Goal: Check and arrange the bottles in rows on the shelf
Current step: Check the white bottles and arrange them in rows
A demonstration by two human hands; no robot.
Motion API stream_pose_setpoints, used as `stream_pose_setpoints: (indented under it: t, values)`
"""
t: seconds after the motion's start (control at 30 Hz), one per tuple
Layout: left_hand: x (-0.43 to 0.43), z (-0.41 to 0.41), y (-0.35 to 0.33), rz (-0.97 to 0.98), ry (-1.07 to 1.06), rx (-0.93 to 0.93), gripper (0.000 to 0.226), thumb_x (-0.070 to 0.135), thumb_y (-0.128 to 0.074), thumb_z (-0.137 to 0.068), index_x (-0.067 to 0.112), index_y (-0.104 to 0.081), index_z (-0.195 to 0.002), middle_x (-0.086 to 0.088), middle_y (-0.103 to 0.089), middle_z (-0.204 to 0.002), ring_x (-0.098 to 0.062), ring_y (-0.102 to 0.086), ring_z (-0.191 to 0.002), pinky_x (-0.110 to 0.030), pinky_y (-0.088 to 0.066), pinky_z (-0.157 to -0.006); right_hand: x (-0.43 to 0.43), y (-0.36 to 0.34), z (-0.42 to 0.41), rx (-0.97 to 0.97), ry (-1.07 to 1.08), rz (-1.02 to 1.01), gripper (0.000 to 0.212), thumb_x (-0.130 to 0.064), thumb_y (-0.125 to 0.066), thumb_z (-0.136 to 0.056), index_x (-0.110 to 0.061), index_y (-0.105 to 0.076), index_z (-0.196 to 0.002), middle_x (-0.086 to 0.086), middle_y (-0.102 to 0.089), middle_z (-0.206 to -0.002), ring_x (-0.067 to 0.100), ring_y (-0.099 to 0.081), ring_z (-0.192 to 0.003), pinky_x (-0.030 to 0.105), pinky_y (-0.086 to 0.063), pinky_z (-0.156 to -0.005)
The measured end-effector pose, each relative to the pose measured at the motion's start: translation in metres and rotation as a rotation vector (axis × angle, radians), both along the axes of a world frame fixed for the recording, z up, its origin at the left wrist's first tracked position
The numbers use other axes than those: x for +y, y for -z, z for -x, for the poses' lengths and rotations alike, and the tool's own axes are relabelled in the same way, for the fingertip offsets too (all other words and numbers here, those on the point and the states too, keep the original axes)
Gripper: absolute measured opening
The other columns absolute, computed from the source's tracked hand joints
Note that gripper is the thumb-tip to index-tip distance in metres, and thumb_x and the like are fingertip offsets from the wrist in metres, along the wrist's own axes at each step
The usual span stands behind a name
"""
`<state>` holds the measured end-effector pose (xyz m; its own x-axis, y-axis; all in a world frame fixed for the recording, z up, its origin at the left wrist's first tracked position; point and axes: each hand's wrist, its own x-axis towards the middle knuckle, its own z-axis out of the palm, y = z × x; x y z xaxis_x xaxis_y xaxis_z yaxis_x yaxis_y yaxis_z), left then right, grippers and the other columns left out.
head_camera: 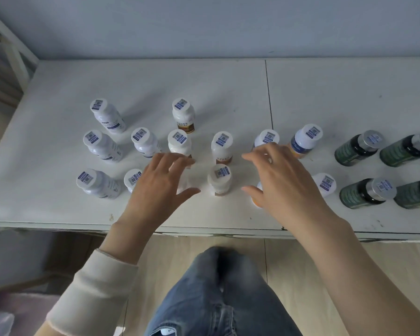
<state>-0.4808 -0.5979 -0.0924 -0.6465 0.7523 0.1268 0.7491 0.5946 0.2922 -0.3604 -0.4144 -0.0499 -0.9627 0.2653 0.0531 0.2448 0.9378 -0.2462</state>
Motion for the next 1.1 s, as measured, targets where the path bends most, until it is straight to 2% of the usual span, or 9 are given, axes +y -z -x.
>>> stream_pose_setpoints:
  t: [0.13, 0.27, 0.37, 0.47, 0.53, 0.7, 0.8, 0.9, 1.1]
  values:
    - [-0.014, -0.002, 0.003, -0.014, -0.118, -0.098, 0.035, 0.019, -0.072, -0.077, 0.012, -0.063, -0.110, -0.009, -0.060, -0.108, -0.032, -0.055, -0.101, -0.037, -0.046, -0.078, -0.015, -0.002, 0.009, 0.056, -0.029, 0.174, 0.042, -0.029, -0.067, -0.081, -0.015, -0.055, -0.119, 0.007, -0.053, -0.119, 0.028, -0.051, -0.110, 0.035, -0.044, -0.075]
    - [-0.023, 0.001, -0.024, -0.438, -0.266, -0.480, 0.024, 0.014, -0.069, -0.082, 0.026, -0.062, -0.102, 0.002, -0.063, -0.103, -0.010, -0.061, -0.094, -0.009, -0.045, -0.079, -0.033, 0.005, 0.013, 0.194, 0.000, 0.519, 0.051, -0.045, -0.055, -0.084, -0.013, -0.052, -0.122, 0.006, -0.056, -0.115, 0.022, -0.057, -0.103, 0.033, -0.051, -0.081]
    - [-0.032, -0.001, -0.048, -0.727, -0.147, -0.849, 0.024, 0.015, -0.064, -0.082, 0.023, -0.061, -0.105, -0.005, -0.066, -0.109, -0.013, -0.060, -0.107, -0.020, -0.048, -0.088, -0.053, 0.001, 0.015, 0.114, 0.129, 0.969, 0.059, -0.056, -0.045, -0.082, -0.023, -0.041, -0.130, -0.003, -0.052, -0.118, 0.013, -0.057, -0.100, 0.027, -0.052, -0.081]
    - [-0.040, 0.000, -0.055, -0.793, -0.012, -0.969, 0.030, 0.025, -0.060, -0.081, 0.021, -0.058, -0.111, 0.007, -0.065, -0.115, -0.011, -0.056, -0.115, -0.023, -0.047, -0.093, -0.070, 0.001, 0.017, 0.185, 0.148, 1.271, 0.030, -0.045, -0.053, -0.084, -0.027, -0.052, -0.108, -0.013, -0.062, -0.095, 0.009, -0.063, -0.077, 0.028, -0.058, -0.065]
    - [-0.045, 0.002, -0.052, -0.778, 0.010, -0.987, 0.034, 0.033, -0.056, -0.080, 0.024, -0.055, -0.112, 0.017, -0.064, -0.111, -0.003, -0.057, -0.111, -0.017, -0.046, -0.088, -0.082, 0.005, 0.015, 0.325, 0.171, 1.312, 0.019, -0.030, -0.062, -0.082, -0.026, -0.054, -0.099, -0.014, -0.066, -0.090, 0.004, -0.064, -0.077, 0.022, -0.055, -0.064]
    - [-0.058, 0.013, -0.047, -0.844, 0.031, -1.094, 0.034, 0.033, -0.058, -0.077, 0.026, -0.056, -0.110, 0.015, -0.067, -0.098, -0.006, -0.063, -0.095, -0.022, -0.052, -0.077, -0.108, 0.012, 0.014, 0.520, 0.178, 1.287, 0.044, -0.028, -0.069, -0.068, -0.027, -0.050, -0.108, 0.007, -0.055, -0.115, 0.012, -0.058, -0.106, 0.024, -0.050, -0.080]
    - [-0.063, 0.018, -0.046, -0.896, 0.095, -1.170, 0.031, 0.024, -0.060, -0.079, 0.031, -0.062, -0.109, 0.005, -0.067, -0.113, -0.014, -0.060, -0.110, -0.030, -0.051, -0.089, -0.113, 0.012, 0.014, 0.503, 0.204, 1.481, 0.064, -0.041, -0.078, -0.063, -0.024, -0.046, -0.116, 0.000, -0.057, -0.115, 0.009, -0.062, -0.099, 0.024, -0.054, -0.073]
    - [-0.070, 0.020, -0.043, -0.824, 0.159, -1.179, 0.034, 0.023, -0.059, -0.082, 0.030, -0.059, -0.115, 0.001, -0.059, -0.129, -0.020, -0.048, -0.128, -0.039, -0.040, -0.104, -0.114, 0.010, 0.011, 0.483, 0.204, 1.516, 0.053, -0.033, -0.076, -0.065, -0.021, -0.051, -0.110, -0.010, -0.065, -0.104, 0.011, -0.064, -0.092, 0.027, -0.055, -0.070]
    - [-0.071, 0.016, -0.044, -0.823, 0.151, -1.129, 0.032, 0.017, -0.059, -0.085, 0.016, -0.060, -0.117, -0.003, -0.060, -0.129, -0.023, -0.051, -0.125, -0.045, -0.037, -0.107, -0.117, 0.010, 0.006, 0.479, 0.190, 1.570, 0.072, -0.028, -0.082, -0.060, -0.023, -0.044, -0.121, -0.004, -0.062, -0.116, 0.008, -0.063, -0.103, 0.024, -0.054, -0.081]
